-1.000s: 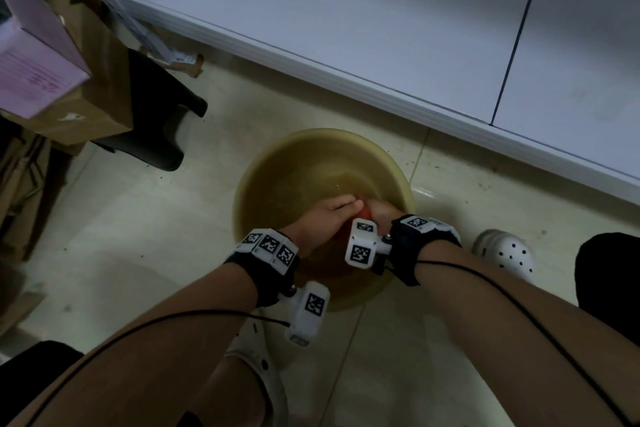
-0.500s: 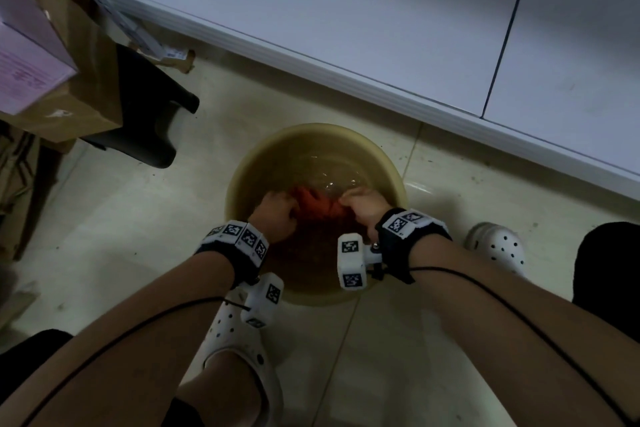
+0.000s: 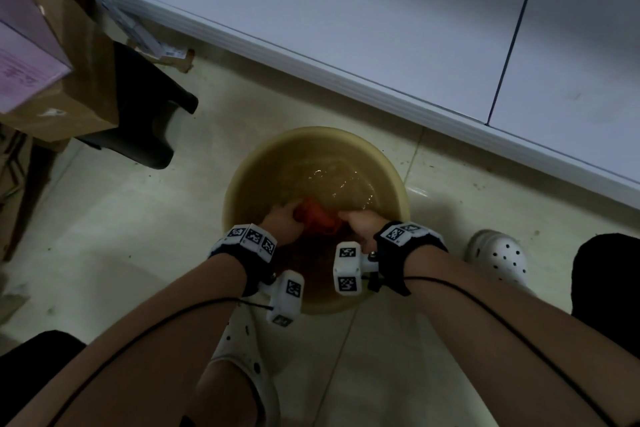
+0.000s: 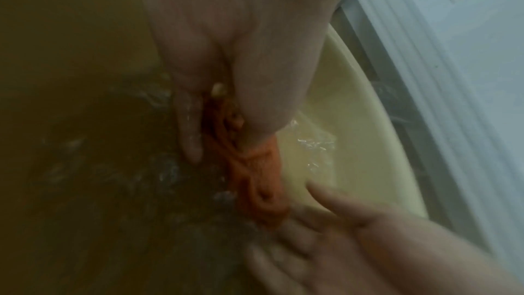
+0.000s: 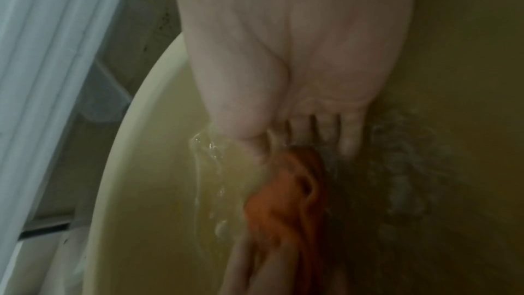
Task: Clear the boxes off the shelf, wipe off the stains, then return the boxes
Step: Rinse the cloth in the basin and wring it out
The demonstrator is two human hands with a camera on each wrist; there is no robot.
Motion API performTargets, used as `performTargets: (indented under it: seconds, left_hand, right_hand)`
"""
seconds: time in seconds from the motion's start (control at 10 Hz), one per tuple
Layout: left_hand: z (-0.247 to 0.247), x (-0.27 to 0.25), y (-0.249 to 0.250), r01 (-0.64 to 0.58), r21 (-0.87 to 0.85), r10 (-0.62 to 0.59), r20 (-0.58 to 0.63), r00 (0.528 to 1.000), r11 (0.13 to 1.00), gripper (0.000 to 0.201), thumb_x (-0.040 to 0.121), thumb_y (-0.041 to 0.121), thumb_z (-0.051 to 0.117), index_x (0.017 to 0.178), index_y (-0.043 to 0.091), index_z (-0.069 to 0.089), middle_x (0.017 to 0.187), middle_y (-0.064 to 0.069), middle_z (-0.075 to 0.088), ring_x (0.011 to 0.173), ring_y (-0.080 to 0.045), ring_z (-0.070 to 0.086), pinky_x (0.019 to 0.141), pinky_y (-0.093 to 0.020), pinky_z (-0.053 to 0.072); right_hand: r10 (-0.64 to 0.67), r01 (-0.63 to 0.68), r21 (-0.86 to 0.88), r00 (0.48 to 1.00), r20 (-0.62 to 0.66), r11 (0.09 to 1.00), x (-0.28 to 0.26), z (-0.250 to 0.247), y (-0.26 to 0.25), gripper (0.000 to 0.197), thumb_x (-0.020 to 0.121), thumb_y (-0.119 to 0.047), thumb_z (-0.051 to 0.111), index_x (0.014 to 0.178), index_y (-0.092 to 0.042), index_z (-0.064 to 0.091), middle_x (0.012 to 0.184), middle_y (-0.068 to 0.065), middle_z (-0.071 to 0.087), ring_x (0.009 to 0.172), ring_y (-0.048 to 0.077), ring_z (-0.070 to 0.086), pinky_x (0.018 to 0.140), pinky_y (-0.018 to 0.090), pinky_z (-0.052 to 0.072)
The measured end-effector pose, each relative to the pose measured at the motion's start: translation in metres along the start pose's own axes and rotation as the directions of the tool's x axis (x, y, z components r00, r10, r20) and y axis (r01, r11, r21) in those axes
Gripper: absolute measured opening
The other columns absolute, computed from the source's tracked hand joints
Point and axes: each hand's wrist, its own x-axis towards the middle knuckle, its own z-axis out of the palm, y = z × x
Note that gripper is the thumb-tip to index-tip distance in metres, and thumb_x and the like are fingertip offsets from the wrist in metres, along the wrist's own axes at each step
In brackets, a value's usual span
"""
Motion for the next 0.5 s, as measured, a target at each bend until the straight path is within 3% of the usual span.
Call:
performTargets:
  seconds: [0.1,0.2,0.3,0.4,0.5]
  left_hand:
    - [0.005,-0.012,0.018,-0.034,-0.316,0.088,0.159,0.983,0.948,0.037,0.093,0.026,0.058,0.128,0.016,0.053,0.118,-0.01,0.063,0.1,-0.025,0.064,0.089,-0.037,0.054]
    - [0.004,-0.023,0.039,-0.11,-0.457,0.225,0.205,0.953,0.883,0.025,0.093,0.028,0.058,0.113,0.012,0.058,0.095,-0.004,0.066,0.077,-0.013,0.064,0.061,-0.02,0.053]
    - [0.0,-0.031,0.053,-0.166,-0.506,0.32,0.235,0.918,0.847,0.022,0.093,0.03,0.056,0.107,0.014,0.061,0.099,-0.008,0.066,0.086,-0.018,0.063,0.073,-0.027,0.051]
    - [0.0,-0.031,0.056,-0.268,-0.423,0.369,0.176,0.913,0.865,0.012,0.095,0.025,0.053,0.096,0.015,0.06,0.093,-0.005,0.062,0.083,-0.015,0.059,0.069,-0.022,0.05]
    - [-0.002,-0.028,0.053,-0.355,-0.097,0.363,0.088,0.928,0.93,0.017,0.098,0.026,0.047,0.099,0.014,0.059,0.094,-0.003,0.06,0.085,-0.014,0.055,0.067,-0.019,0.043]
  right_hand:
    - [0.072,-0.086,0.279,0.996,0.06,0.956,0.003,0.01,0.0,0.048,0.097,-0.046,0.04,0.111,-0.003,0.057,0.111,0.016,0.064,0.11,0.036,0.06,0.1,0.048,0.046]
    - [0.059,-0.079,0.443,0.996,0.059,0.893,0.001,0.007,-0.003,0.052,0.098,-0.048,0.033,0.115,-0.004,0.056,0.104,0.019,0.063,0.098,0.036,0.062,0.094,0.047,0.049]
    - [0.002,-0.011,0.462,1.0,0.019,0.887,0.002,-0.003,-0.007,0.046,0.102,-0.033,0.03,0.122,0.001,0.053,0.082,0.016,0.056,0.073,0.027,0.055,0.073,0.037,0.049]
    - [-0.054,0.037,0.456,0.998,0.025,0.889,-0.02,-0.007,-0.013,0.029,0.103,-0.014,0.029,0.104,-0.001,0.055,0.075,0.006,0.044,0.064,0.014,0.044,0.061,0.023,0.04]
    - [-0.039,0.021,0.356,0.998,0.043,0.934,-0.016,0.002,-0.005,0.027,0.101,-0.016,0.037,0.12,-0.007,0.054,0.079,0.002,0.051,0.067,0.013,0.05,0.064,0.025,0.044]
